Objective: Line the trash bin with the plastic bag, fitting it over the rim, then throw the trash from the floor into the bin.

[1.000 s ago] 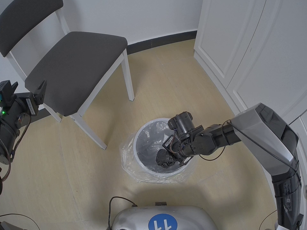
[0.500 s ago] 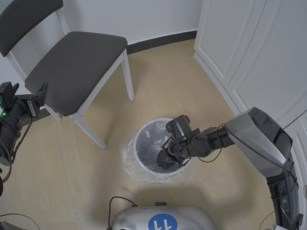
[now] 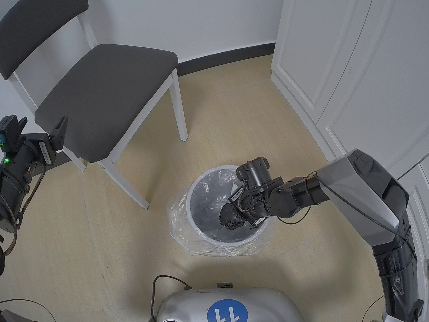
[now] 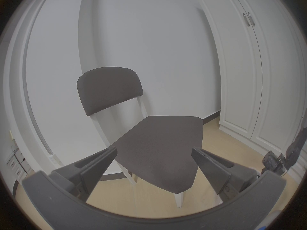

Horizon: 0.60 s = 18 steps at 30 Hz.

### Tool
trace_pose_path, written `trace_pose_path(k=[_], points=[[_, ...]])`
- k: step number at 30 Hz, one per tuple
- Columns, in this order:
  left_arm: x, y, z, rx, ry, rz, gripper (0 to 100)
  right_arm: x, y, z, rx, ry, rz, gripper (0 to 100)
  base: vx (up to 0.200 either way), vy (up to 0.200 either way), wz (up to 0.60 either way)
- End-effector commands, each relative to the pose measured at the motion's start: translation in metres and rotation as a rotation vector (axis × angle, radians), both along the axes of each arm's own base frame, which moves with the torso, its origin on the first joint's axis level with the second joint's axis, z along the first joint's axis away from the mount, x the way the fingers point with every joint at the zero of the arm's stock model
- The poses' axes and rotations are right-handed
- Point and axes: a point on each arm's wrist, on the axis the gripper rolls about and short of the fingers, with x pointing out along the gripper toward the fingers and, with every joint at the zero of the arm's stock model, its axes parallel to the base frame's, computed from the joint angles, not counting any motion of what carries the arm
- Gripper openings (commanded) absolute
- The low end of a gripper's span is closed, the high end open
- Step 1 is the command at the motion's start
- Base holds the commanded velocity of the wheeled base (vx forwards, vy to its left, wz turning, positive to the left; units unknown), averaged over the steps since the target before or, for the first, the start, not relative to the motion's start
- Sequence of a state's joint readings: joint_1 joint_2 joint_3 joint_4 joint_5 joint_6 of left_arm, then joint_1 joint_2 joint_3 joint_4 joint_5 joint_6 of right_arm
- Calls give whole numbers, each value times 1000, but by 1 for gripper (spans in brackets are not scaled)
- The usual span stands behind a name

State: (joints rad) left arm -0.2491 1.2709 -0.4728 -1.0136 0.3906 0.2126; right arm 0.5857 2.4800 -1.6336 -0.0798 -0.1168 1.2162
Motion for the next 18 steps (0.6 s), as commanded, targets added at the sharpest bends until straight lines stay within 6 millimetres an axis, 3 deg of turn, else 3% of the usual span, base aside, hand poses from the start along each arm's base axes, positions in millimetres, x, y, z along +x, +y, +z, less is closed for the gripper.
trace_pose_path(k=[1, 18], points=[[3, -1, -2, 6, 12, 0, 100, -1, -1, -2, 0, 6, 0, 0, 0, 0, 0], [3, -1, -6, 11, 25, -1, 100, -3, 0, -4, 32, -48, 5, 0, 0, 0, 0]])
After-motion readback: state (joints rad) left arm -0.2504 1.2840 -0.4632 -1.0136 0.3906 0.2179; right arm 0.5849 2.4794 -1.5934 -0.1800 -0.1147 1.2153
